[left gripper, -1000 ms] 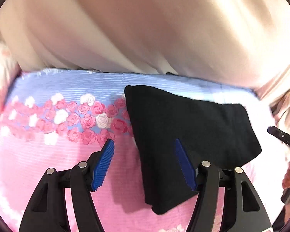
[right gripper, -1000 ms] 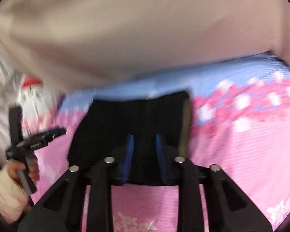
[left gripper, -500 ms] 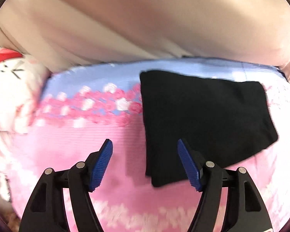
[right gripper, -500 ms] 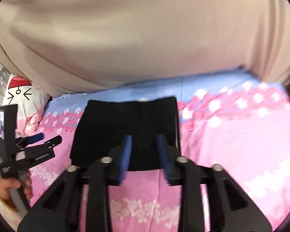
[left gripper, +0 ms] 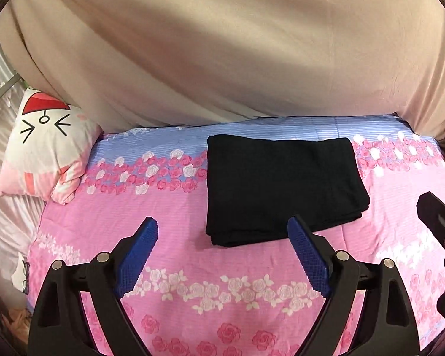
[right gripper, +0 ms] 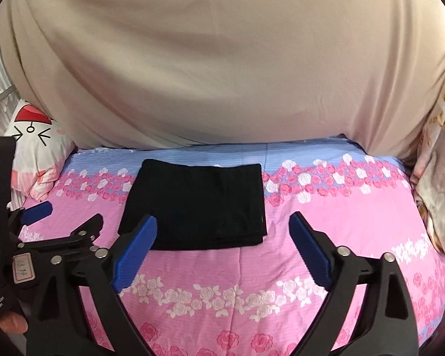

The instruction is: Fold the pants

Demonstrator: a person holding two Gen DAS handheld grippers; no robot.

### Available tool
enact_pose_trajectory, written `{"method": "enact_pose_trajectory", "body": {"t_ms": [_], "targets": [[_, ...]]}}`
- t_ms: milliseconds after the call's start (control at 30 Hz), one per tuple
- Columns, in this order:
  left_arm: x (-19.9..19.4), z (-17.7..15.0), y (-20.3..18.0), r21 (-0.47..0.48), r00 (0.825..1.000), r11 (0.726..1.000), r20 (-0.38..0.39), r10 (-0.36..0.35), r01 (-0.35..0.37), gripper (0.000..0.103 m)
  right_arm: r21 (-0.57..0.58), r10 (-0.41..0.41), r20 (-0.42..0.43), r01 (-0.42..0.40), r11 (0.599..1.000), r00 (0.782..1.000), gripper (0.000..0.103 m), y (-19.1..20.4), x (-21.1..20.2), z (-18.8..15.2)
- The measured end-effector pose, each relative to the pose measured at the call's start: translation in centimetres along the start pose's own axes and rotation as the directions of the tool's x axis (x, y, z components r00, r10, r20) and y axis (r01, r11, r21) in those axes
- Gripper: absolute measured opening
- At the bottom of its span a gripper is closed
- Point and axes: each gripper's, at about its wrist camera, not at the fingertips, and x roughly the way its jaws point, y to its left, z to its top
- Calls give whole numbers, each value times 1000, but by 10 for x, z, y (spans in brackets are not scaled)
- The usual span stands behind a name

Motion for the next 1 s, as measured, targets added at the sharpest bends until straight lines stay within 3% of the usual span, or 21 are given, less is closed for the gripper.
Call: {"method": "enact_pose_trajectory", "body": {"t_ms": [600,1000], "targets": [[-19,-16,5,-16,1000,1000,4,14,-14,87,-4,13,19,-13,1000,1000,97,9,-5,-2],[-6,-15,3,-8,1000,1000,-18,21,-21,87,-4,0,12,0,1000,1000,98,8,6,0]]}}
